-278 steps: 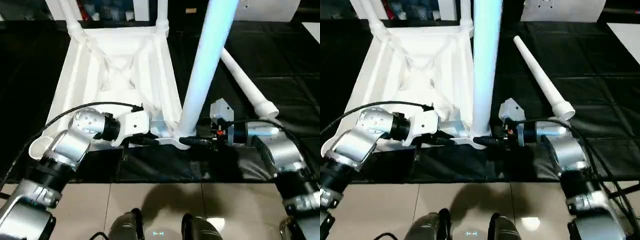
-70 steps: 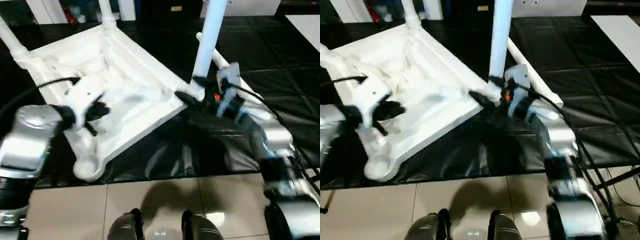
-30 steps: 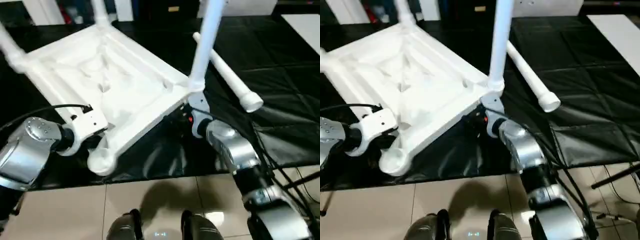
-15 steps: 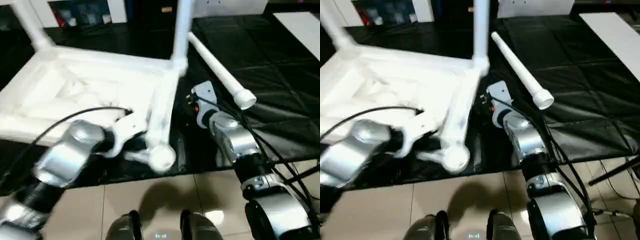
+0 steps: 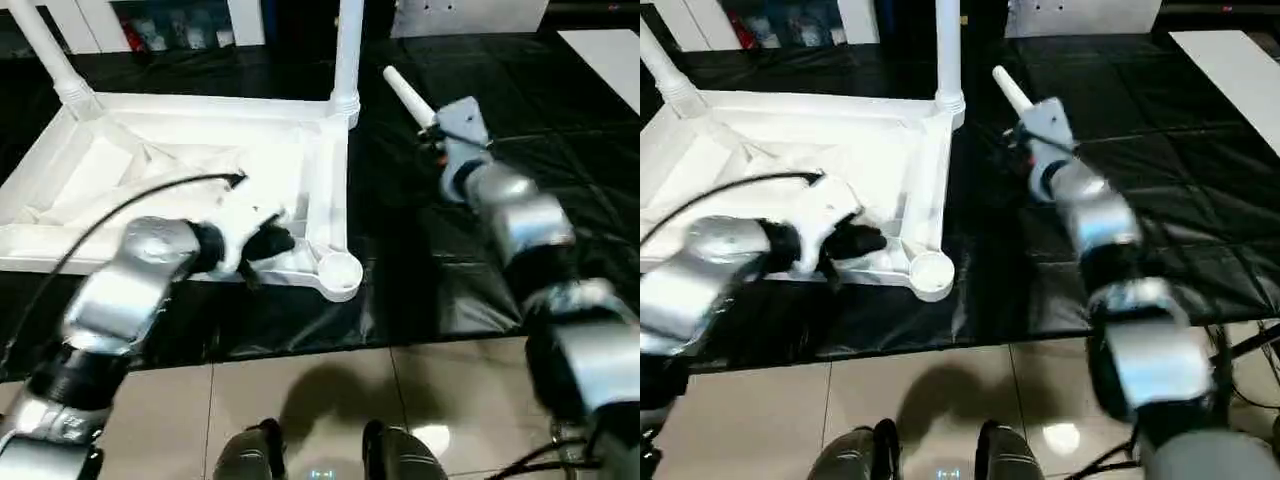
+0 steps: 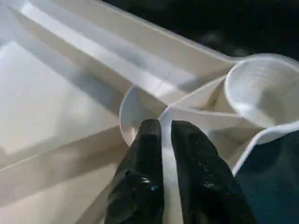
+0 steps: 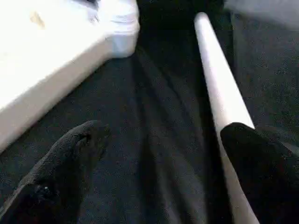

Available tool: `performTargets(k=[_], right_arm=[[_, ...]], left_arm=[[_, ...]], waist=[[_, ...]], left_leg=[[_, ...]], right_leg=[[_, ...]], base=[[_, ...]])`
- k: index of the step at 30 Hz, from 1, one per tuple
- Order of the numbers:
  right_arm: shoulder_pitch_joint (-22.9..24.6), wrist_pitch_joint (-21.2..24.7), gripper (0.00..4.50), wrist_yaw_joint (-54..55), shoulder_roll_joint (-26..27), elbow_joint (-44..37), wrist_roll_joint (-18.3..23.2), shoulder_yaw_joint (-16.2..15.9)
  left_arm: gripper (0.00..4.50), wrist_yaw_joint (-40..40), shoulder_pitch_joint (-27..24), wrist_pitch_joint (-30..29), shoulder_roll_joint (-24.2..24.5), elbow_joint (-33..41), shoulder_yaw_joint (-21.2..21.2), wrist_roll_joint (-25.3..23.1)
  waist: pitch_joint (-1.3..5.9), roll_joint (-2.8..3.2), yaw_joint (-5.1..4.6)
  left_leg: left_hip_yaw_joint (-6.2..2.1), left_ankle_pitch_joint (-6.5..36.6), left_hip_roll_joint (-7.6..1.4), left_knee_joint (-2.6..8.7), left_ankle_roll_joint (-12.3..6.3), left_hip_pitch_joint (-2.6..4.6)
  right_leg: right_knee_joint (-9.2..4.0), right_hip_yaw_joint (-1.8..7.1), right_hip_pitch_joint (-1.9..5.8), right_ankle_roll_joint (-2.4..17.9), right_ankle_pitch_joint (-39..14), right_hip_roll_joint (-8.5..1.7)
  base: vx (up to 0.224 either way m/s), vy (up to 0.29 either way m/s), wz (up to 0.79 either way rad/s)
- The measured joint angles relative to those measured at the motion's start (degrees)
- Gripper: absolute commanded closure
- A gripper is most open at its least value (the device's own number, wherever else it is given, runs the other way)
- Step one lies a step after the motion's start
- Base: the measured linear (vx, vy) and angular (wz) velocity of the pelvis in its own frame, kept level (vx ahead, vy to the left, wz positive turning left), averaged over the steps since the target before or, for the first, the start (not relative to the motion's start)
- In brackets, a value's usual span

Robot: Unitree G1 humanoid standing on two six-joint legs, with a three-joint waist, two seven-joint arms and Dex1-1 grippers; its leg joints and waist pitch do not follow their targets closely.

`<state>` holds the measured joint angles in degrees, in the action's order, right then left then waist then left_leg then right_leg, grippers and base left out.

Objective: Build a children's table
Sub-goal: Rotate table base

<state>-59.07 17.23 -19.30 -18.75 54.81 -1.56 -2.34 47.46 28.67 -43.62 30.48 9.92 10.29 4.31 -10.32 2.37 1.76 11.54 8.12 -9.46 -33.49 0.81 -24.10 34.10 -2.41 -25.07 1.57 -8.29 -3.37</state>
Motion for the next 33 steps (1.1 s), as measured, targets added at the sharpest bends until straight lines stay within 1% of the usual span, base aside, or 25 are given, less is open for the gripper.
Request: performTargets(k=[3, 4, 5, 7, 8, 9, 10, 13, 14, 15, 17, 18, 19, 20, 21, 24, 25, 28, 29, 31, 33], right_arm=[[-2.72, -0.30, 0.00, 0.26, -1.73, 5.57, -1.49, -0.34], [-3.34, -0.43, 0.00, 0.44, -1.98, 6.80, -1.61, -0.33], [-3.93, -0.45, 0.00, 0.66, -2.11, 7.74, -1.81, -0.33], [-5.90, -1.09, 0.00, 1.61, -2.37, 11.41, -2.76, -0.39], [-6.43, -1.50, 0.00, 2.08, -2.80, 12.84, -3.36, -0.44], [-6.67, -1.81, 0.00, 2.29, -3.34, 14.07, -3.79, -0.46], [-6.79, -2.00, 0.00, 2.45, -3.73, 15.39, -3.95, -0.47], [-6.95, -2.49, 0.00, 2.66, -3.81, 17.46, -4.56, -0.44], [-7.02, -2.48, 0.00, 2.71, -3.82, 17.77, -4.60, -0.41], [-7.17, -2.32, 0.00, 2.70, -3.83, 18.20, -4.59, -0.34], [-7.68, -2.02, 0.00, 2.52, -3.86, 18.66, -4.51, -0.06], [-7.96, -1.63, 0.00, 2.36, -3.89, 18.96, -4.46, 0.35], [-8.25, -1.26, 0.00, 2.20, -3.89, 19.46, -4.51, 0.56], [-8.52, -0.59, 0.00, 2.02, -4.00, 19.76, -4.60, 0.56], [-8.93, 0.95, 0.00, 1.13, -4.22, 19.87, -4.68, 0.56], [-10.17, 4.80, 0.00, -3.19, -5.04, 20.29, -4.97, 0.48], [-10.33, 5.45, 0.19, -4.32, -5.17, 20.30, -5.11, 0.37], [-11.21, 7.85, 0.31, -8.59, -5.65, 20.35, -5.63, -0.49], [-11.39, 8.33, 0.46, -9.79, -5.89, 20.35, -5.87, -0.74], [-11.85, 9.26, 0.54, -12.74, -6.44, 20.55, -6.82, -1.93], [-12.12, 9.71, 0.77, -14.51, -6.60, 20.62, -7.74, -2.74]], left_arm=[[3.30, 0.98, -1.97, -1.41, 1.95, 3.93, -2.36, 1.34], [3.23, 1.17, -2.37, -1.83, 2.39, 4.79, -2.78, 1.69], [3.23, 1.26, -2.72, -2.31, 2.82, 5.67, -3.00, 1.83], [3.09, 1.98, -4.22, -4.05, 4.27, 8.49, -3.32, 2.84], [3.09, 2.29, -4.73, -4.85, 4.93, 9.65, -3.31, 3.31], [2.86, 2.29, -5.19, -5.39, 5.32, 10.47, -3.35, 3.52], [2.86, 2.27, -5.64, -6.04, 5.78, 11.14, -3.50, 3.84], [2.76, 2.23, -5.71, -7.35, 6.77, 12.38, -4.03, 4.43], [2.53, 2.24, -5.72, -7.53, 6.90, 12.66, -4.06, 4.54], [2.43, 2.25, -5.72, -7.75, 7.12, 12.87, -4.06, 4.73], [2.37, 2.23, -5.80, -8.10, 7.29, 12.96, -4.06, 4.92], [2.22, 2.22, -5.81, -8.50, 7.45, 13.09, -4.05, 4.99], [2.22, 2.18, -5.89, -8.84, 7.67, 13.40, -4.05, 5.04], [2.09, 2.17, -5.92, -9.04, 7.96, 13.72, -4.06, 5.13], [2.01, 2.16, -5.92, -9.26, 8.52, 14.09, -4.06, 5.53], [1.96, 2.20, -5.92, -9.61, 9.22, 14.26, -4.06, 5.99], [1.95, 2.23, -5.92, -9.63, 9.33, 14.26, -4.06, 6.03], [1.94, 2.46, -5.92, -9.92, 9.65, 14.42, -4.06, 6.66], [1.94, 2.72, -5.92, -10.06, 9.80, 14.62, -4.05, 7.08], [1.94, 3.46, -5.91, -10.28, 10.01, 15.23, -4.03, 7.92], [1.94, 3.46, -5.86, -10.29, 9.83, 15.31, -3.70, 8.51]], waist=[[-0.17, 0.13, 0.00], [-0.26, 0.08, 0.00], [-0.37, 0.07, -0.02], [-0.78, -0.03, -0.13], [-0.96, -0.07, -0.03], [-1.06, -0.06, 0.00], [-1.16, -0.08, 0.16], [-1.76, -0.14, 0.22], [-1.85, -0.19, 0.19], [-1.98, -0.19, 0.19], [-2.10, -0.12, 0.18], [-2.12, -0.13, 0.18], [-2.13, -0.13, 0.19], [-2.13, -0.14, 0.19], [-2.13, -0.13, 0.19], [-2.14, -0.14, 0.26], [-2.14, -0.14, 0.26], [-2.14, -0.14, 0.26], [-2.14, -0.13, 0.28], [-2.15, -0.10, 0.35], [-2.16, -0.10, 0.37]], left_leg=[[0.00, 0.00, 0.00, 0.04, 0.00, 0.00], [0.01, 0.00, 0.00, 0.03, 0.00, 0.00], [0.00, 0.00, 0.00, 0.03, 0.00, 0.00], [0.01, 0.00, -0.01, 0.02, 0.00, 0.00], [0.01, 0.00, -0.01, 0.02, 0.01, -0.01], [0.01, 0.00, -0.01, 0.02, 0.01, -0.01], [0.01, 0.00, 0.01, 0.06, 0.01, -0.02], [0.03, 0.00, 0.02, 0.06, 0.01, -0.04], [0.04, 0.00, 0.02, 0.07, 0.01, -0.04], [0.04, 0.01, 0.02, 0.10, 0.01, -0.04], [0.05, 0.01, 0.02, 0.16, 0.01, -0.04], [0.05, 0.00, 0.01, 0.20, 0.01, -0.04], [0.05, 0.00, 0.01, 0.23, 0.01, -0.03], [0.05, 0.00, 0.01, 0.26, 0.01, -0.03], [0.05, 0.00, 0.01, 0.29, 0.02, -0.02], [0.05, 0.00, 0.01, 0.32, 0.02, -0.01], [0.05, 0.00, 0.01, 0.32, 0.02, -0.01], [0.05, 0.00, 0.01, 0.32, 0.02, 0.00], [0.05, 0.00, 0.01, 0.32, 0.02, 0.00], [0.05, 0.00, 0.01, 0.32, 0.02, 0.02], [0.05, 0.00, 0.01, 0.31, 0.02, 0.02]], right_leg=[[-0.03, 0.01, -0.02, -0.02, -0.02, 0.00], [-0.02, 0.01, -0.02, -0.04, -0.03, 0.00], [0.00, 0.00, -0.03, -0.04, -0.03, 0.00], [0.03, 0.02, -0.06, -0.04, -0.03, 0.00], [0.04, 0.01, -0.07, -0.05, -0.03, 0.00], [0.03, 0.02, -0.07, -0.06, -0.04, 0.00], [0.01, 0.03, -0.07, -0.08, -0.06, 0.00], [0.01, 0.05, -0.08, -0.08, -0.06, -0.02], [0.00, 0.05, -0.09, -0.08, -0.06, -0.02], [-0.01, 0.04, -0.10, -0.08, -0.07, -0.02], [-0.02, 0.06, -0.12, -0.07, -0.07, -0.02], [-0.02, 0.04, -0.13, -0.07, -0.08, -0.02], [-0.01, 0.03, -0.15, -0.08, -0.10, -0.01], [-0.01, 0.03, -0.15, -0.08, -0.11, -0.01], [-0.02, 0.02, -0.16, -0.07, -0.13, -0.01], [-0.02, 0.01, -0.15, -0.05, -0.17, -0.01], [-0.03, 0.01, -0.14, -0.05, -0.17, -0.01], [-0.03, 0.01, -0.12, -0.05, -0.18, -0.01], [-0.03, 0.01, -0.13, -0.05, -0.18, -0.01], [-0.02, 0.01, -0.12, -0.04, -0.18, -0.01], [-0.01, 0.01, -0.12, -0.04, -0.18, -0.01]], base=[[0.000, 0.000, 0.00], [0.000, 0.000, 0.00], [0.000, 0.000, 0.00], [0.000, 0.000, 0.00], [0.000, 0.000, 0.00], [0.000, 0.000, 0.00], [0.000, 0.000, 0.00], [0.000, 0.000, 0.00], [0.000, 0.000, 0.00], [0.000, 0.000, 0.00], [0.000, 0.000, 0.00], [0.000, 0.000, 0.00], [0.000, 0.000, 0.00], [0.000, 0.000, 0.00], [0.000, 0.000, 0.00], [0.000, 0.000, 0.00], [0.000, 0.000, 0.00], [0.000, 0.000, 0.00], [0.000, 0.000, 0.00], [0.000, 0.000, 0.00], [0.000, 0.000, 0.00]])
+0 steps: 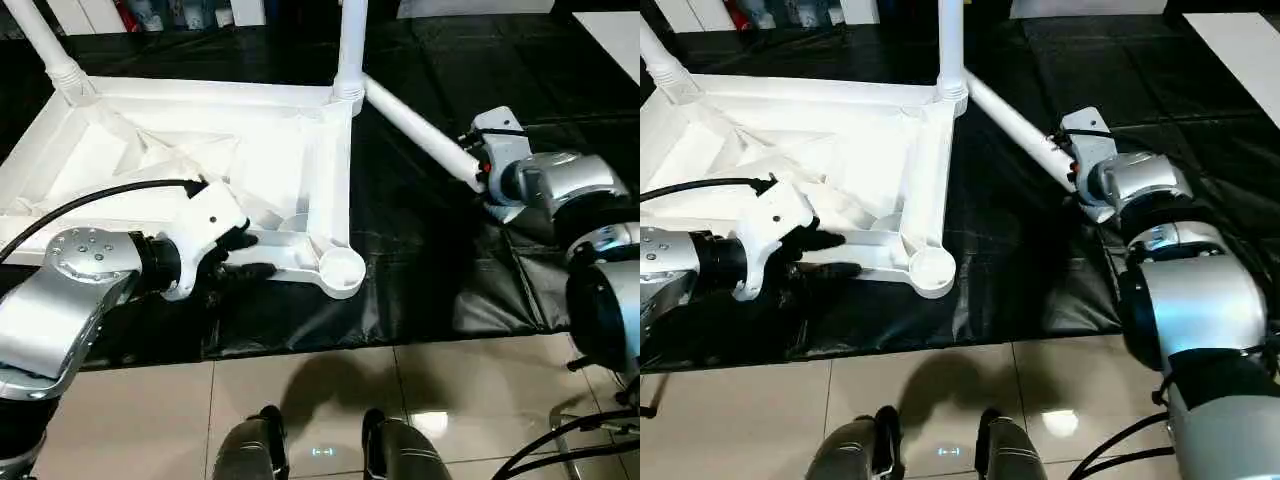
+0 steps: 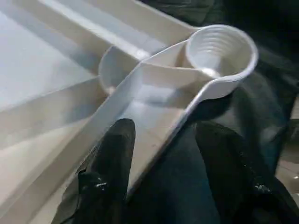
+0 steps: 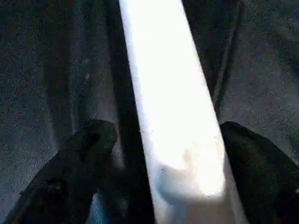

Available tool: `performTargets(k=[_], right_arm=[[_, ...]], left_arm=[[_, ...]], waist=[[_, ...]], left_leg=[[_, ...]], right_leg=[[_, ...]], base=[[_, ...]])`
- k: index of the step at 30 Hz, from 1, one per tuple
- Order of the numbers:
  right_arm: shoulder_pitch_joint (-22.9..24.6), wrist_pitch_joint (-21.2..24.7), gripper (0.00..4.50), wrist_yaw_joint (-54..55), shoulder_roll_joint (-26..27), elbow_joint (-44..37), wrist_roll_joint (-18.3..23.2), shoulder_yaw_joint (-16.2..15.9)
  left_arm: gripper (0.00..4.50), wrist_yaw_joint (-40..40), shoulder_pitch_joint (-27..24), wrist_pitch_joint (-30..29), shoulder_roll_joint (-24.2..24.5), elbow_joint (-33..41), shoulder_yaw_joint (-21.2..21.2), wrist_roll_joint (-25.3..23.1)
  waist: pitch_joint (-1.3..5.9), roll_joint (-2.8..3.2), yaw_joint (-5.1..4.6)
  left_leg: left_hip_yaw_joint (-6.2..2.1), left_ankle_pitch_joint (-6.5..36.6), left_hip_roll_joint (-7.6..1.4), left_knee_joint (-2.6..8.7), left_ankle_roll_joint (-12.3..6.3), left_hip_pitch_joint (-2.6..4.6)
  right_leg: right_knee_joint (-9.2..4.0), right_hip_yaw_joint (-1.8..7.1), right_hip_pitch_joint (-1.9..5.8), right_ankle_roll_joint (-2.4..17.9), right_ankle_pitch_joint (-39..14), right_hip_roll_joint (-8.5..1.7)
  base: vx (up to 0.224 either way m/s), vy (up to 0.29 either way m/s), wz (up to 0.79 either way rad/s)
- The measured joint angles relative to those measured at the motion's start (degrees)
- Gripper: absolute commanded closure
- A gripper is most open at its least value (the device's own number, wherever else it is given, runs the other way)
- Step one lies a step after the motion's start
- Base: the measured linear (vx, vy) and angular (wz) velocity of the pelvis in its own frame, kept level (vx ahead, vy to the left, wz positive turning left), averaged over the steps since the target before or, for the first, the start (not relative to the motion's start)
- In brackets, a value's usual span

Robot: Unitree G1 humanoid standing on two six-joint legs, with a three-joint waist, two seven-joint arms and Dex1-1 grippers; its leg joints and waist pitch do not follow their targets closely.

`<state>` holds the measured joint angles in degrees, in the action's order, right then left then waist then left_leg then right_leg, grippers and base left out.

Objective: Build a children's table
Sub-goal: Rotate table base

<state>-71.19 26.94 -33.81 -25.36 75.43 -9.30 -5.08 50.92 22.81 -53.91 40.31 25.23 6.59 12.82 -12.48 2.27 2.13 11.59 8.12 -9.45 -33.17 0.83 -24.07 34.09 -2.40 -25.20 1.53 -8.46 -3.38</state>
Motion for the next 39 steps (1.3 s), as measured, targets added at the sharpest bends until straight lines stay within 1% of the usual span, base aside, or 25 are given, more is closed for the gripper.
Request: performTargets(k=[2, 3, 4, 7, 8, 10, 11, 14, 15, 19, 20, 23, 24, 25, 26, 27, 29, 30, 32, 34, 35, 36, 37, 38, 39], right_arm=[[-0.09, 0.03, 0.96, -0.55, -0.05, 0.00, -0.57, -0.53], [-0.09, 0.09, 0.96, -0.65, -0.17, 0.00, -0.68, -0.86], [-0.11, 0.17, 1.19, -0.72, -0.17, 0.00, -0.79, -1.00], [-0.16, 0.14, 1.27, -1.03, -0.25, -0.01, -1.45, -1.07], [-0.14, 0.08, 1.54, -1.07, -0.31, -0.01, -1.60, -1.07], [-0.06, -0.08, 1.54, -1.08, -0.46, -0.01, -1.65, -1.05], [-0.02, -0.10, 1.71, -1.08, -0.60, -0.01, -1.69, -1.04], [0.16, -0.24, 1.91, -1.08, -0.89, -0.01, -1.69, -0.96], [0.23, -0.30, 1.91, -1.07, -1.06, -0.02, -1.66, -0.86], [0.72, -0.65, 2.32, -0.18, -1.48, -0.05, -1.36, 0.79], [0.86, -0.63, 2.38, 0.67, -1.73, -0.04, -0.44, 1.99], [1.51, -0.56, 2.51, 3.88, -2.51, 0.00, 3.39, 7.04], [1.64, -0.55, 2.51, 5.13, -2.50, 0.01, 5.13, 8.95], [1.73, -0.53, 2.54, 5.96, -2.51, 0.04, 6.45, 10.39], [1.94, -0.75, 2.55, 6.96, -2.52, 0.06, 7.99, 12.26], [2.09, -1.02, 2.55, 8.16, -2.51, 0.16, 10.46, 15.23], [2.15, -2.78, 2.57, 8.91, -2.45, 0.18, 13.94, 19.22], [2.15, -4.31, 2.57, 8.72, -2.40, 0.12, 16.39, 21.89], [2.23, -6.59, 2.57, 7.68, -2.22, -0.80, 20.49, 26.00], [3.75, -8.26, 2.57, 4.71, -1.48, -5.95, 25.69, 30.66], [4.18, -8.90, 2.57, 3.44, -0.87, -7.99, 27.57, 32.05], [4.72, -8.66, 2.57, 2.31, -0.24, -10.14, 29.57, 33.47], [6.05, -7.64, 2.57, 1.04, 0.64, -13.51, 31.94, 34.72], [8.70, -6.94, 2.57, -0.91, 1.93, -18.42, 34.48, 36.26], [10.73, -5.90, 2.57, -2.02, 3.25, -22.36, 36.34, 36.81]], left_arm=[[1.94, -0.06, 0.05, -0.01, -0.36, -0.01, 0.13, 0.09], [1.94, -0.18, 0.39, -0.01, -0.63, -0.09, 0.41, 0.16], [1.94, -0.34, 0.56, 0.00, -0.84, -0.11, 0.52, 0.23], [1.94, -0.60, 0.84, 0.10, -1.05, -0.19, 0.95, 0.49], [1.94, -0.65, 0.93, 0.14, -1.05, -0.23, 1.06, 0.55], [1.94, -0.71, 1.28, 0.27, -1.09, -0.29, 1.13, 0.90], [1.94, -0.73, 1.43, 0.35, -1.11, -0.28, 1.13, 1.02], [1.94, -1.18, 1.57, 0.38, -1.69, -0.38, 1.13, 1.21], [1.94, -1.21, 1.60, 0.38, -1.93, -0.45, 1.13, 1.36], [1.94, -1.41, 1.88, 0.61, -2.67, -0.81, 1.13, 1.99], [1.84, -1.62, 1.93, 0.76, -2.93, -0.91, 1.12, 2.15], [1.58, -2.96, 1.95, 1.30, -5.27, -1.51, 0.42, 2.95], [1.58, -3.58, 1.95, 1.53, -6.15, -1.60, 0.23, 3.31], [1.41, -3.98, 1.97, 1.75, -6.98, -1.76, -0.06, 3.38], [1.36, -4.58, 2.10, 2.14, -7.71, -1.99, -0.20, 3.37], [1.36, -5.49, 2.20, 3.12, -8.89, -2.45, -0.49, 3.35], [1.24, -6.78, 2.28, 4.10, -10.20, -2.89, -0.81, 3.35], [0.99, -7.69, 2.36, 4.53, -11.06, -3.10, -1.13, 3.34], [0.94, -9.21, 2.75, 5.30, -12.82, -3.64, -1.74, 3.35], [0.79, -11.67, 3.46, 6.09, -15.79, -4.60, -2.26, 3.28], [0.79, -12.59, 3.75, 6.68, -16.76, -4.96, -2.33, 3.27], [0.65, -13.28, 4.01, 7.20, -17.50, -5.33, -2.37, 3.27], [0.65, -14.22, 4.31, 7.79, -18.78, -5.61, -2.40, 3.35], [0.57, -15.26, 4.46, 8.34, -20.43, -5.81, -3.23, 3.35], [0.50, -16.21, 4.74, 8.98, -21.53, -6.24, -3.59, 3.43]], waist=[[0.00, 0.00, 0.00], [0.00, 0.00, 0.00], [0.00, 0.00, 0.01], [0.00, 0.00, 0.03], [0.00, 0.00, 0.04], [0.00, 0.00, 0.07], [0.00, 0.00, 0.07], [0.01, 0.00, 0.13], [0.01, 0.00, 0.17], [0.01, -0.01, 0.41], [0.01, -0.01, 0.46], [0.01, 0.00, 0.59], [0.02, 0.06, 0.60], [0.03, 0.11, 0.54], [0.03, 0.13, 0.49], [-0.05, 0.27, 0.43], [-0.22, 0.58, 0.28], [-0.28, 0.69, 0.23], [-0.29, 0.71, 0.25], [-0.28, 0.78, 0.35], [-0.28, 0.78, 0.43], [-0.27, 0.80, 0.41], [-0.24, 0.83, 0.47], [-0.24, 0.83, 0.65], [-0.23, 0.85, 0.88]], left_leg=[[0.00, 0.00, 0.00, 0.00, 0.00, 0.00], [0.00, 0.00, 0.00, 0.00, 0.00, 0.00], [0.00, 0.00, 0.00, -0.01, 0.00, 0.00], [0.00, 0.00, 0.00, -0.01, 0.00, 0.00], [0.00, 0.00, 0.00, -0.01, 0.00, 0.00], [0.00, 0.00, -0.01, -0.02, 0.00, 0.00], [0.00, 0.00, 0.00, -0.03, 0.00, 0.00], [0.00, 0.00, -0.01, -0.06, 0.00, 0.00], [0.00, 0.00, -0.01, -0.08, 0.00, 0.00], [0.00, 0.00, -0.03, -0.18, 0.00, 0.01], [-0.01, 0.00, -0.03, -0.21, 0.00, 0.02], [-0.01, 0.00, -0.03, -0.36, -0.01, 0.02], [-0.01, 0.00, -0.03, -0.40, -0.01, 0.02], [0.00, 0.00, -0.02, -0.43, -0.01, 0.02], [0.00, 0.00, -0.02, -0.44, -0.01, 0.02], [0.00, 0.00, -0.03, -0.48, -0.01, 0.01], [0.01, -0.01, -0.02, -0.50, -0.02, -0.01], [0.03, -0.01, -0.02, -0.50, -0.02, -0.03], [0.03, -0.01, -0.04, -0.43, -0.02, -0.06], [0.03, -0.01, -0.09, -0.39, -0.03, -0.14], [0.03, 0.00, -0.11, -0.40, -0.05, -0.19], [0.03, -0.01, -0.12, -0.40, -0.07, -0.23], [0.03, -0.09, -0.14, -0.36, -0.22, -0.27], [0.01, -0.10, -0.20, -0.40, -0.30, -0.26], [0.01, -0.13, -0.22, -0.41, -0.38, -0.30]], right_leg=[[0.00, 0.00, 0.00, 0.00, 0.00, 0.00], [0.00, 0.00, 0.01, 0.00, 0.00, 0.00], [0.00, 0.00, 0.01, 0.00, 0.00, 0.00], [0.00, 0.00, 0.02, 0.01, 0.00, 0.00], [0.01, -0.01, 0.02, 0.01, 0.00, 0.00], [0.03, -0.01, 0.02, 0.01, 0.00, 0.00], [0.03, -0.01, 0.02, 0.01, 0.00, 0.00], [0.04, -0.01, 0.04, 0.02, 0.00, 0.00], [0.04, -0.01, 0.05, 0.02, 0.00, 0.00], [0.06, -0.02, 0.10, 0.03, 0.01, 0.00], [0.06, -0.03, 0.12, 0.04, 0.02, 0.00], [0.08, -0.01, 0.15, 0.15, 0.08, 0.00], [0.08, 0.01, 0.16, 0.19, 0.11, 0.00], [0.09, 0.03, 0.15, 0.22, 0.13, 0.00], [0.10, 0.03, 0.14, 0.24, 0.15, 0.00], [0.13, 0.03, 0.14, 0.25, 0.16, 0.00], [0.19, 0.07, 0.08, 0.26, 0.16, -0.01], [0.27, 0.08, 0.03, 0.26, 0.16, -0.01], [0.29, 0.03, -0.05, 0.24, 0.15, 0.00], [0.29, -0.02, -0.11, 0.24, 0.12, 0.03], [0.31, -0.04, -0.17, 0.24, 0.10, 0.04], [0.30, -0.06, -0.19, 0.25, 0.09, 0.05], [0.29, -0.10, -0.22, 0.27, 0.08, 0.06], [0.26, -0.20, -0.15, 0.31, 0.03, 0.08], [0.27, -0.19, -0.19, 0.31, 0.03, 0.09]], base=[[0.000, 0.000, 0.00], [0.000, 0.000, 0.00], [0.000, 0.000, 0.00], [0.000, 0.000, 0.00], [0.000, 0.000, 0.00], [0.000, 0.000, 0.00], [0.000, 0.000, 0.00], [0.000, 0.000, 0.00], [0.000, 0.000, 0.00], [0.000, 0.000, 0.00], [0.000, 0.000, 0.00], [0.000, 0.000, 0.00], [0.000, 0.000, 0.00], [0.000, 0.000, 0.00], [0.000, 0.000, 0.00], [0.000, 0.000, 0.00], [0.000, 0.000, 0.00], [0.000, 0.000, 0.00], [0.000, 0.000, 0.00], [0.000, 0.000, 0.00], [0.000, 0.000, 0.00], [0.000, 0.000, 0.00], [0.000, 0.000, 0.00], [0.000, 0.000, 0.00], [0.000, 0.000, 0.00]])
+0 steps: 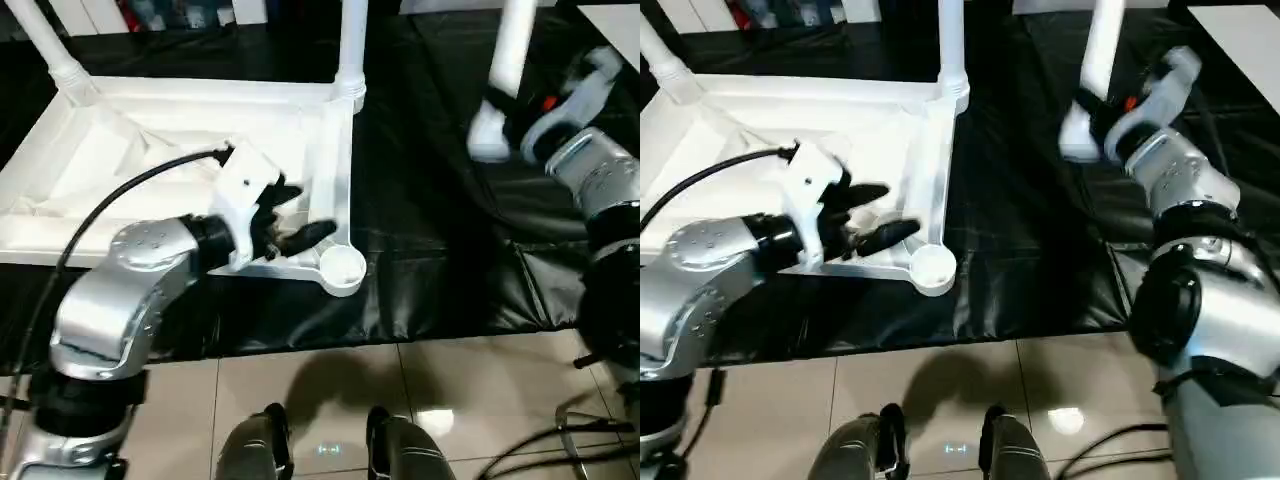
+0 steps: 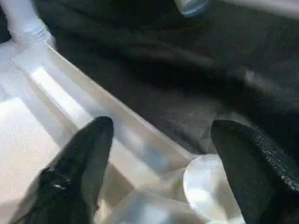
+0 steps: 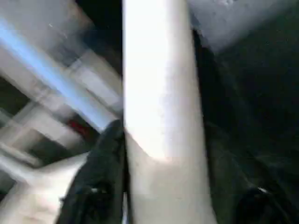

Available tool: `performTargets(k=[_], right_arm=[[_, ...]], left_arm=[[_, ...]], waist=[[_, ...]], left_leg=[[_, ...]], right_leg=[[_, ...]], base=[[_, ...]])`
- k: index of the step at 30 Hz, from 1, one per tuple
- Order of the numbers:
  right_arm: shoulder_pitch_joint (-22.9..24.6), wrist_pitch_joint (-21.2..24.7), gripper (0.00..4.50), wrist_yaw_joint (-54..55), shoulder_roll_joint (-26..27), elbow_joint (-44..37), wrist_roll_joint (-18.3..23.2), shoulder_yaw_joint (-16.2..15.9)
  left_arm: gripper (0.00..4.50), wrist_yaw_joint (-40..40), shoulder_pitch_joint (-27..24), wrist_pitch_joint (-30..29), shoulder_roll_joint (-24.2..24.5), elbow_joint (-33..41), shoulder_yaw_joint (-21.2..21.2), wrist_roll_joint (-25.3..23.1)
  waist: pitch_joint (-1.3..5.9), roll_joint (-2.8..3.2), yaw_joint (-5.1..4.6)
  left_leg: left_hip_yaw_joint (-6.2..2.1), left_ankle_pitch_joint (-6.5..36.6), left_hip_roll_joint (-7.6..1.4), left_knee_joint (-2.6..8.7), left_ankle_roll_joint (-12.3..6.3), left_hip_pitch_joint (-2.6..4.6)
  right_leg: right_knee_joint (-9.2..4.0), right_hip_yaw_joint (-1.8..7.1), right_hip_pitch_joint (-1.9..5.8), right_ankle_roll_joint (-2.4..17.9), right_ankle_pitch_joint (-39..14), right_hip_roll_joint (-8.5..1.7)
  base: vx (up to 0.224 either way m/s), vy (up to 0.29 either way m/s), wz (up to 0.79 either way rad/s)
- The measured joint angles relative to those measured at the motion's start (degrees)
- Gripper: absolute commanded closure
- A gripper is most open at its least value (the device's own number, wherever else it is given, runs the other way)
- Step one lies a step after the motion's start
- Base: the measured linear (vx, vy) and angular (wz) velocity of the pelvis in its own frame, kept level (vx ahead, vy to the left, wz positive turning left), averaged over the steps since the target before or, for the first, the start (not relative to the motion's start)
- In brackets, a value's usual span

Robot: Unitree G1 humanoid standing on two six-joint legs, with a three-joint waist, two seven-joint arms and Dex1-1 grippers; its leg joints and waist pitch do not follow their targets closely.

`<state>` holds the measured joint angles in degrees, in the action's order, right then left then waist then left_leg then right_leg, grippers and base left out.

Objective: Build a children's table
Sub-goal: Rotate table base

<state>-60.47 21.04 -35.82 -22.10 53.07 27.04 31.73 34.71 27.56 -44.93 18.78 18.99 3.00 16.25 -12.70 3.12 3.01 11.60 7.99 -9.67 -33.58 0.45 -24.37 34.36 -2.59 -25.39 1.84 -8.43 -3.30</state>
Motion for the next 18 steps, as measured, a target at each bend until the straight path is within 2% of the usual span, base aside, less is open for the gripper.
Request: performTargets(k=[1, 2, 4, 7, 9, 11, 14, 18], right_arm=[[5.83, 1.83, 2.58, -2.08, 2.54, -9.13, 2.85, -0.10], [9.32, 2.91, 2.58, -3.68, 4.92, -14.02, 4.77, -0.45], [14.22, 5.33, 2.59, -4.38, 7.66, -19.05, 6.77, -2.38], [21.20, 5.41, 2.59, -5.41, 11.14, -29.74, 9.95, -4.91], [26.17, 10.15, 2.59, -6.72, 13.16, -40.10, 15.76, -6.05], [28.33, 13.94, 2.59, -7.39, 13.82, -45.51, 18.97, -7.42], [32.06, 18.63, 2.59, -8.41, 13.55, -52.24, 21.43, -9.89], [37.23, 20.05, 2.59, -9.63, 13.66, -56.50, 22.25, -15.06]], left_arm=[[0.32, -1.73, 0.75, 1.11, -2.73, -0.91, -0.88, 0.31], [0.23, -2.83, 1.31, 1.69, -3.97, -1.47, -1.64, 0.48], [0.17, -4.17, 2.66, 2.16, -5.15, -2.43, -2.47, 1.31], [0.02, -5.63, 4.32, 2.47, -7.56, -3.34, -4.90, 3.30], [0.00, -6.64, 6.39, 2.42, -9.90, -4.61, -6.94, 5.28], [0.00, -7.45, 7.44, 1.92, -10.90, -5.13, -8.03, 6.60], [0.00, -8.37, 8.53, 0.04, -13.31, -5.98, -9.48, 9.24], [0.00, -11.23, 11.19, -1.47, -16.89, -8.75, -12.44, 12.93]], waist=[[0.01, 0.01, 0.29], [0.01, 0.01, 0.42], [0.07, 0.20, 0.45], [0.07, 0.22, 0.59], [0.07, 0.22, 0.76], [0.08, 0.24, 0.59], [0.08, 0.23, 0.52], [0.07, 0.21, 0.53]], left_leg=[[-0.01, -0.01, -0.02, 0.01, -0.02, 0.01], [-0.03, -0.01, -0.06, -0.03, -0.03, -0.04], [0.00, -0.03, -0.04, -0.08, -0.02, -0.20], [0.00, -0.04, -0.05, -0.10, 0.01, -0.40], [-0.02, -0.05, -0.04, -0.09, -0.01, -0.50], [-0.01, -0.05, 0.03, -0.08, -0.03, -0.51], [-0.02, -0.04, 0.06, -0.06, 0.01, -0.54], [-0.06, 0.00, 0.06, -0.06, 0.08, -0.64]], right_leg=[[-0.02, -0.04, 0.02, 0.01, -0.02, 0.02], [-0.01, -0.06, 0.00, 0.00, -0.02, 0.04], [0.06, -0.03, -0.18, 0.02, -0.01, 0.02], [0.08, -0.03, -0.39, -0.01, 0.01, 0.02], [0.03, -0.06, -0.41, -0.03, 0.02, 0.00], [-0.01, -0.02, -0.41, -0.03, 0.03, -0.05], [-0.09, -0.03, -0.40, -0.07, 0.04, -0.07], [-0.25, -0.06, -0.41, -0.28, 0.10, -0.07]], base=[[0.000, 0.000, 0.00], [0.000, 0.000, 0.00], [0.000, 0.000, 0.00], [0.000, 0.000, 0.00], [0.000, 0.000, 0.00], [0.000, 0.000, 0.00], [0.000, 0.000, 0.00], [0.000, 0.000, 0.00]])
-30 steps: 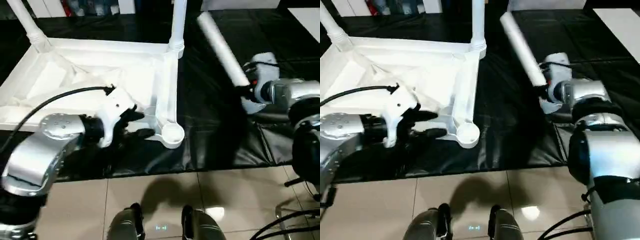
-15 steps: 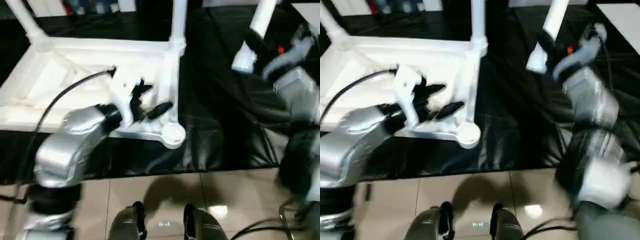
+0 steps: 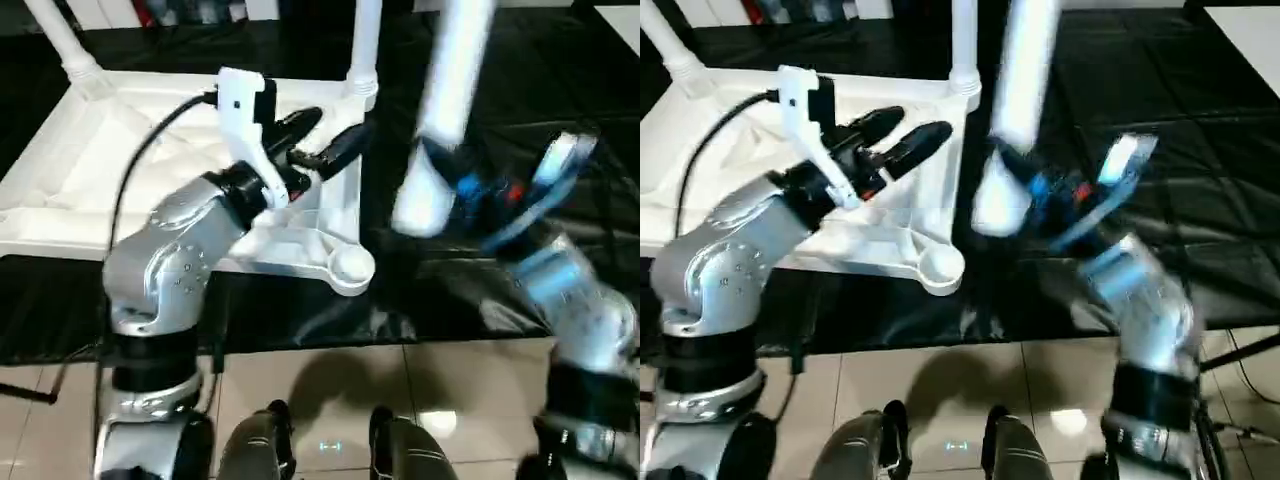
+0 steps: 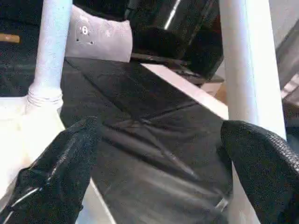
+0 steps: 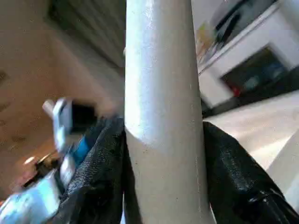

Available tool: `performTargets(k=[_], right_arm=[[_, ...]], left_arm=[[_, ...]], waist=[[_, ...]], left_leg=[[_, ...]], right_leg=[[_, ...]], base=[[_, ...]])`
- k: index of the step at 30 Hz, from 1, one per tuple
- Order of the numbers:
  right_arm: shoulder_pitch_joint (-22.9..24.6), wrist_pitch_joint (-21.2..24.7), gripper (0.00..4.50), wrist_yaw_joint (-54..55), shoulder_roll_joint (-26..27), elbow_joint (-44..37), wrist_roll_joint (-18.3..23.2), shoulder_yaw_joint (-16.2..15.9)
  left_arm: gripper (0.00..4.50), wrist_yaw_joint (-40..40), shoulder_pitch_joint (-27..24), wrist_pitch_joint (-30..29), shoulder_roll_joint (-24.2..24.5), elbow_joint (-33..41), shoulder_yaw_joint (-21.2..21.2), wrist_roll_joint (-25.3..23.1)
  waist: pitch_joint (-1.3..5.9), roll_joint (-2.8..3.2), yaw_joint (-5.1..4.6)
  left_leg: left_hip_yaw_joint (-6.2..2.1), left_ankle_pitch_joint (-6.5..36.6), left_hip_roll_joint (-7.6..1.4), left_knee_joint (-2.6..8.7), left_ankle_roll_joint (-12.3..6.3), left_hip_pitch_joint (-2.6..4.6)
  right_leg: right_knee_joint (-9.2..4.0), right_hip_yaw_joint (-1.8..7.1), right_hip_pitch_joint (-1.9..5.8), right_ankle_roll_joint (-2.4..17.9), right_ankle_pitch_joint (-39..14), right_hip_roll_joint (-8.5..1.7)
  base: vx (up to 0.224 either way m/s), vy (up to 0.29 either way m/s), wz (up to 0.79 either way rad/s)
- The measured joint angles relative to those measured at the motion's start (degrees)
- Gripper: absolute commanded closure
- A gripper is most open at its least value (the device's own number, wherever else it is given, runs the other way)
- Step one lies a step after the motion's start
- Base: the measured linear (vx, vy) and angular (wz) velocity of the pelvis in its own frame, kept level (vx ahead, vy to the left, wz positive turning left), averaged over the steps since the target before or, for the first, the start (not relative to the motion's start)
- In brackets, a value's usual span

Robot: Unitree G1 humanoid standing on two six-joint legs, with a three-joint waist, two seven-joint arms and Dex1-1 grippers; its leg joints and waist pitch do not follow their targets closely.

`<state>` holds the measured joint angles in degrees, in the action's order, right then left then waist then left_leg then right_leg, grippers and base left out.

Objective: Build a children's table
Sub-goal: Rotate table base

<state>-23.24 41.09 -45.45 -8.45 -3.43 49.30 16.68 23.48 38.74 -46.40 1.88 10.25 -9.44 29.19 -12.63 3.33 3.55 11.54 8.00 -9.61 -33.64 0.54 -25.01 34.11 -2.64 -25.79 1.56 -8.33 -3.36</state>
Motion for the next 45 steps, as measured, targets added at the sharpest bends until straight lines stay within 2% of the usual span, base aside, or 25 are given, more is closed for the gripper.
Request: performTargets(k=[2, 8, 12, 17, 18, 22, 24, 30, 34, 38, 45], right_arm=[[0.88, 0.12, 2.59, 0.00, 0.10, -0.49, -0.31, -1.52], [1.02, 1.00, 2.59, 0.42, -0.85, -2.21, -1.89, -3.35], [1.15, 0.47, 2.59, 1.23, -1.75, -3.07, -4.48, -6.90], [2.11, -3.24, 2.59, 1.65, -2.05, -3.23, -9.51, -10.95], [2.50, -3.76, 2.59, 1.88, -1.87, -3.25, -10.30, -11.62], [3.05, -7.03, 2.59, 3.40, -1.22, -3.25, -14.02, -14.31], [3.87, -11.74, 2.59, 4.72, -0.06, -3.36, -17.54, -16.29], [5.14, -22.87, 2.59, 7.97, 2.57, -2.34, -24.73, -17.89], [5.32, -25.68, 2.59, 8.10, 2.95, -0.91, -26.07, -18.87], [5.54, -27.85, 2.59, 7.91, 3.25, 0.00, -27.06, -19.57], [5.54, -30.32, 2.59, 7.49, 3.23, 0.56, -27.86, -20.19]], left_arm=[[0.00, -0.12, 0.95, -0.64, -0.92, -0.35, -0.93, 2.13], [0.00, 0.09, 1.24, -4.15, -3.07, 0.03, -2.06, 7.73], [0.00, -0.20, 0.67, -5.96, -3.59, 1.05, -1.75, 9.41], [0.00, -1.44, -2.62, -5.89, -2.99, 2.66, -0.20, 8.69], [0.17, -1.75, -3.32, -5.95, -2.86, 3.35, 0.31, 8.56], [0.34, -3.37, -5.26, -4.23, -2.80, 5.36, 1.96, 6.73], [0.34, -5.43, -7.00, -2.65, -2.86, 7.21, 3.19, 4.50], [0.34, -11.67, -8.48, 0.69, -6.74, 8.57, 3.58, 1.83], [0.34, -13.07, -8.98, 2.84, -7.25, 8.76, 3.92, 0.24], [0.34, -12.99, -9.98, 4.56, -6.02, 8.76, 6.83, -2.04], [0.34, -12.58, -10.28, 5.04, -5.38, 8.76, 7.99, -2.61]], waist=[[0.00, 0.00, -0.05], [-0.01, -0.02, -0.01], [-0.01, -0.05, -0.07], [-0.01, -0.05, -0.17], [-0.01, -0.04, -0.14], [0.00, -0.04, -0.10], [0.00, -0.04, -0.18], [0.01, -0.04, -0.22], [0.02, -0.04, -0.23], [0.02, -0.04, -0.20], [0.05, -0.03, -0.19]], left_leg=[[0.00, 0.01, 0.04, 0.02, 0.02, -0.01], [-0.02, 0.00, 0.08, 0.08, -0.02, -0.02], [-0.03, -0.04, 0.07, 0.11, -0.09, -0.02], [-0.04, -0.03, 0.07, 0.10, -0.08, -0.03], [-0.04, -0.04, 0.07, 0.10, -0.08, -0.03], [-0.04, -0.03, 0.07, 0.08, -0.07, -0.03], [-0.04, 0.03, 0.07, 0.06, 0.02, -0.02], [-0.04, 0.03, 0.07, -0.01, 0.02, -0.04], [-0.05, 0.02, 0.07, -0.02, 0.01, -0.02], [-0.06, -0.02, 0.06, -0.03, -0.06, -0.03], [-0.06, -0.04, 0.04, -0.21, -0.10, -0.03]], right_leg=[[-0.05, 0.02, 0.00, -0.03, -0.01, -0.03], [-0.07, 0.01, 0.00, -0.10, -0.04, -0.05], [-0.07, 0.00, 0.00, -0.15, -0.07, -0.05], [-0.08, 0.00, 0.00, -0.20, -0.07, -0.05], [-0.08, -0.01, 0.00, -0.20, -0.07, -0.05], [-0.06, 0.00, 0.00, -0.20, -0.06, -0.05], [-0.07, 0.01, 0.01, -0.20, -0.06, -0.05], [-0.07, 0.03, 0.03, -0.21, -0.04, -0.05], [-0.04, 0.01, 0.05, -0.23, -0.02, -0.05], [-0.03, 0.01, 0.05, -0.21, 0.01, -0.04], [0.06, 0.02, 0.07, -0.20, 0.07, -0.04]], base=[[0.000, 0.000, 0.00], [0.000, 0.000, 0.00], [0.000, 0.000, 0.00], [0.000, 0.000, 0.00], [0.000, 0.000, 0.00], [0.000, 0.000, 0.00], [0.000, 0.000, 0.00], [0.000, 0.000, 0.00], [0.000, 0.000, 0.00], [0.000, 0.000, 0.00], [0.000, 0.000, 0.00]])
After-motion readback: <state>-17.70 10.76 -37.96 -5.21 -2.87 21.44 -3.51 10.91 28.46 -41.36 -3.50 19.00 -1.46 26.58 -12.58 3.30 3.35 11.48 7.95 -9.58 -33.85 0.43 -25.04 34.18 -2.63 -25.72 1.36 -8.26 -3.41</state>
